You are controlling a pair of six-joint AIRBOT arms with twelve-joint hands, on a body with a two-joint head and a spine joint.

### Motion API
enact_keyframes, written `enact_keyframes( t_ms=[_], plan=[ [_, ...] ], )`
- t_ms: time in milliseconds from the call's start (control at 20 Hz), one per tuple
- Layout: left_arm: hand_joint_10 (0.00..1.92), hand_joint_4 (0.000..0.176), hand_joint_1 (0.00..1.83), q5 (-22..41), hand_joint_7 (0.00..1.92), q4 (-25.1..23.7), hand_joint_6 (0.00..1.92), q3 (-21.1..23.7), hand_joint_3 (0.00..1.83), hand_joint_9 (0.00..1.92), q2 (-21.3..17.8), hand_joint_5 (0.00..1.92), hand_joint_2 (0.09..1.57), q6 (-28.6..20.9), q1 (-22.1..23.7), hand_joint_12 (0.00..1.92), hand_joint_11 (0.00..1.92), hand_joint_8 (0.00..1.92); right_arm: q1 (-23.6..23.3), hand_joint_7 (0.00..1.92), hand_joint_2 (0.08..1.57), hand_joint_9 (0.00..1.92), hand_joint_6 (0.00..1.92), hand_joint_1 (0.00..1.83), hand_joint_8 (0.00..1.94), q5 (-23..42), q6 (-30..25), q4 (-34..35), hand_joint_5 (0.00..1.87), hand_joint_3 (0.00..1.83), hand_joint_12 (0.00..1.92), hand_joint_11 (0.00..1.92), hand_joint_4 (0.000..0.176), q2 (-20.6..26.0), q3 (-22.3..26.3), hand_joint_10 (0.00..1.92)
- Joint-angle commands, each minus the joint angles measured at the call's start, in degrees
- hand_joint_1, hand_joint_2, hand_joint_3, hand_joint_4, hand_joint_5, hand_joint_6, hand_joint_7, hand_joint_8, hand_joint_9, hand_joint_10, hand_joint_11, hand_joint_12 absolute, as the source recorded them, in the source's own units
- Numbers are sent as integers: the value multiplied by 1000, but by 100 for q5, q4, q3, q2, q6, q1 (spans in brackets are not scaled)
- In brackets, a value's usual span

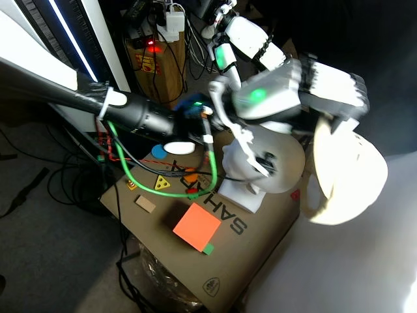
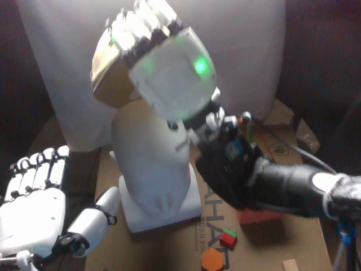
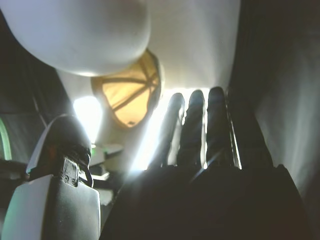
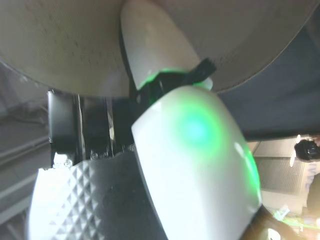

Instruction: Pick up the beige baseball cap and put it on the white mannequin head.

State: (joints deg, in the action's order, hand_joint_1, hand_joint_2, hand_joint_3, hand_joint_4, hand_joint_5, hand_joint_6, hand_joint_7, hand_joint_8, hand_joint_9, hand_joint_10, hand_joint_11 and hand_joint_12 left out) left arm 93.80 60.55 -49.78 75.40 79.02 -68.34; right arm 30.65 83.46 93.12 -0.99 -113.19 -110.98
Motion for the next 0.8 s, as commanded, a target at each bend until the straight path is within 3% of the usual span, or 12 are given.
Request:
enact_keyframes(
  t_ms=[0, 400, 750],
  plan=[
    [0, 0, 0, 634, 0, -310, 10, 11, 0, 0, -49, 35, 1153, -28, -13, 0, 0, 0, -8, 883, 1195, 721, 1062, 1352, 1237, 820, 178, -66, 777, 0, 1654, 691, 0, 49, 83, 1570],
    [0, 0, 0, 690, 16, -171, 11, 111, 0, 0, -53, 52, 1154, -76, -87, 0, 0, 6, 521, 880, 1197, 721, 1054, 1352, 1242, 1215, 922, -343, 771, 1, 1663, 694, 0, 397, 1028, 1577],
    [0, 0, 0, 689, 0, -94, 0, 18, 0, 0, -60, 9, 1154, -110, -13, 0, 0, 0, 732, 875, 1194, 730, 1044, 1353, 1240, 808, 930, -220, 790, 0, 1661, 715, 0, 534, 1245, 1573]
  ],
)
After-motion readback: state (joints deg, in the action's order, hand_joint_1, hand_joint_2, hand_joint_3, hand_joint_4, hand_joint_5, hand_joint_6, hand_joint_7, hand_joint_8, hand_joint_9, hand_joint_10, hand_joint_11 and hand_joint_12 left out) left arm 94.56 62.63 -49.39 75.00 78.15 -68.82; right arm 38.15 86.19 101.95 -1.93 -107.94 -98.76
